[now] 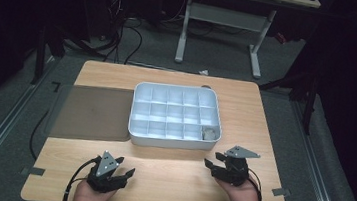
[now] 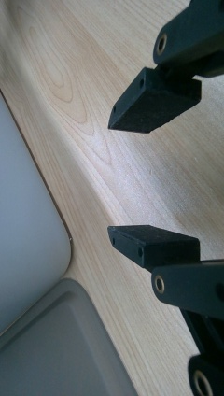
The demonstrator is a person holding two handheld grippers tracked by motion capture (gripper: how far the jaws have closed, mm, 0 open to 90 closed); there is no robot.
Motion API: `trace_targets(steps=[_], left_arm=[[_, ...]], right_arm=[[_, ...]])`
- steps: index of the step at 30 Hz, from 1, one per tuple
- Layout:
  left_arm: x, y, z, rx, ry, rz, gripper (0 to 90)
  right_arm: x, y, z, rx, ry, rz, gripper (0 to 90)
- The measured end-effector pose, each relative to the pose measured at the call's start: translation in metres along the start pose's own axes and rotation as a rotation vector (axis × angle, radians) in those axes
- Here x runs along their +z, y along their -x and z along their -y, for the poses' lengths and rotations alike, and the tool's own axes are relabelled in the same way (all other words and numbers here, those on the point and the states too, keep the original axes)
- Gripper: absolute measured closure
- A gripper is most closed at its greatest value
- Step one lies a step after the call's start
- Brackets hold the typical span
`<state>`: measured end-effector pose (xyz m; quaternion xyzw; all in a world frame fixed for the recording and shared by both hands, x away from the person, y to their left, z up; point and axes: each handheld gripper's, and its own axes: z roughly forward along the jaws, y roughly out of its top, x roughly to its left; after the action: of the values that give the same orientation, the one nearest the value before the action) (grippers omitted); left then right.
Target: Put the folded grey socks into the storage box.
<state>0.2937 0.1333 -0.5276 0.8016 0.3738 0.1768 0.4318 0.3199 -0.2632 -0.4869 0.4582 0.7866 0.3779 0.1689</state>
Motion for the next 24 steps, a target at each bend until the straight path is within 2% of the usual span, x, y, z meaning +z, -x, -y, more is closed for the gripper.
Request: trace_targets(steps=[5,7,9,10,11,12,14,17,24], left_arm=[[0.001,0.003,0.0,-0.004,-0.005,-0.002,42.2],[0.001,0.004,0.0,0.0,-0.006,-0.005,42.3],[0.001,0.005,0.0,0.007,-0.008,-0.011,42.3],[0.002,0.005,0.0,0.014,-0.012,-0.013,42.2],[0.002,0.006,0.0,0.019,-0.016,-0.015,42.1],[0.002,0.006,0.001,0.022,-0.016,-0.017,41.9],[0.002,0.007,0.002,0.027,-0.02,-0.021,41.9],[0.0,0.006,0.001,0.025,-0.015,-0.025,41.8],[0.0,0.005,0.001,0.028,-0.016,-0.02,41.7]], right_arm=[[0.005,-0.009,0.022,0.001,0.038,-0.011,45.8],[0.006,-0.013,0.029,-0.006,0.053,0.002,45.8],[0.003,-0.018,0.041,-0.018,0.103,0.034,46.2],[0.003,-0.02,0.046,-0.023,0.118,0.027,46.0],[0.002,-0.021,0.049,-0.017,0.106,-0.004,45.1],[0.001,-0.022,0.05,-0.027,0.098,-0.012,44.8],[0.0,-0.023,0.051,-0.046,0.104,0.011,44.8],[0.003,-0.02,0.051,-0.019,0.102,0.001,44.4],[0.002,-0.018,0.054,-0.015,0.1,0.023,45.0]])
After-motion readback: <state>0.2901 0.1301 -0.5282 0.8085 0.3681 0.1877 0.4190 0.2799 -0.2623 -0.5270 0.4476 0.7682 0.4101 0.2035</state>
